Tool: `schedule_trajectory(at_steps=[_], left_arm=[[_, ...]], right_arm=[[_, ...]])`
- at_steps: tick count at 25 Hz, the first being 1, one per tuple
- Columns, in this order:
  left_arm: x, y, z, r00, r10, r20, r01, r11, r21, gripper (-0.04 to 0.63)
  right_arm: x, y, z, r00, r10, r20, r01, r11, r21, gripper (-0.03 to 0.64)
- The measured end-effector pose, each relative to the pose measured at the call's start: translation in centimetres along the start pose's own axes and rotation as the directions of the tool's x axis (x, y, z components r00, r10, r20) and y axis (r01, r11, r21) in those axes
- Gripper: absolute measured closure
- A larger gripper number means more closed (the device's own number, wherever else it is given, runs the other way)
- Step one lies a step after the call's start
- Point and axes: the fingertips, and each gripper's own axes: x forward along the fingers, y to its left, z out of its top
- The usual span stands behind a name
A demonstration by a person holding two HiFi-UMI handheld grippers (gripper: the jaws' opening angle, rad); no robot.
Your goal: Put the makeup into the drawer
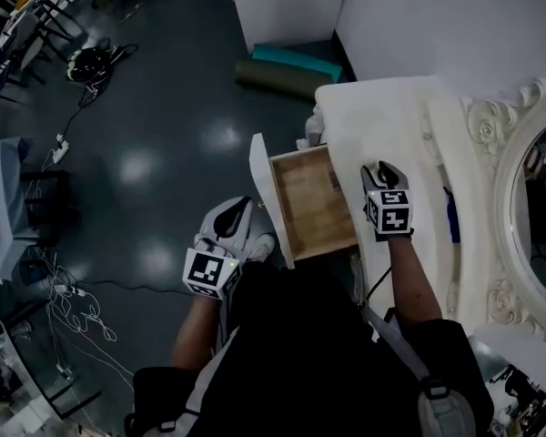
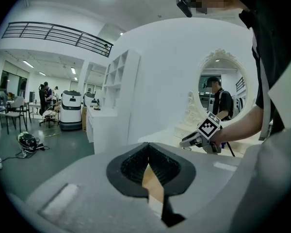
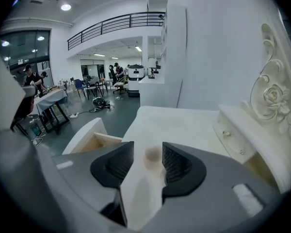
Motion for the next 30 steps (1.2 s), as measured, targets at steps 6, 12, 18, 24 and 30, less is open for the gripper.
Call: schedule_trajectory(at_steps=[6, 12, 18, 24, 30], left_arm=[[-1.0, -0.2, -0.5, 0.998, 0.056, -0.015, -0.056, 0.998, -0.001, 0.591], [-1.6, -0.1, -0.9, 0.996, 0.092, -0.013, -0.092, 0.996, 0.010, 0.591], [-2.0, -0.6, -0.5, 0.995, 0.095, -0.016, -0.095, 0.995, -0.010, 0.591], [-2.9, -0.3, -1.2, 0.995, 0.099, -0.028, -0.099, 0.995, 0.008, 0.591], [-3.3, 0.1, -1.4, 0.997, 0.072, -0.027, -0.072, 0.997, -0.006, 0.591]], right_arm=[[2.0, -0.3, -0.6, 0.999, 0.013, -0.048, -0.013, 1.000, -0.006, 0.420], [3.2, -0.6, -1.2, 0.997, 0.023, -0.080, -0.023, 1.000, 0.004, 0.413], [3.8, -0.4, -1.8, 0.994, 0.005, -0.108, -0.004, 1.000, 0.005, 0.414], [3.7, -0.9, -1.7, 0.995, -0.050, -0.087, 0.050, 0.999, -0.009, 0.483], [2.3, 0.8, -0.2, 0.999, -0.042, -0.017, 0.042, 0.999, -0.001, 0.485]])
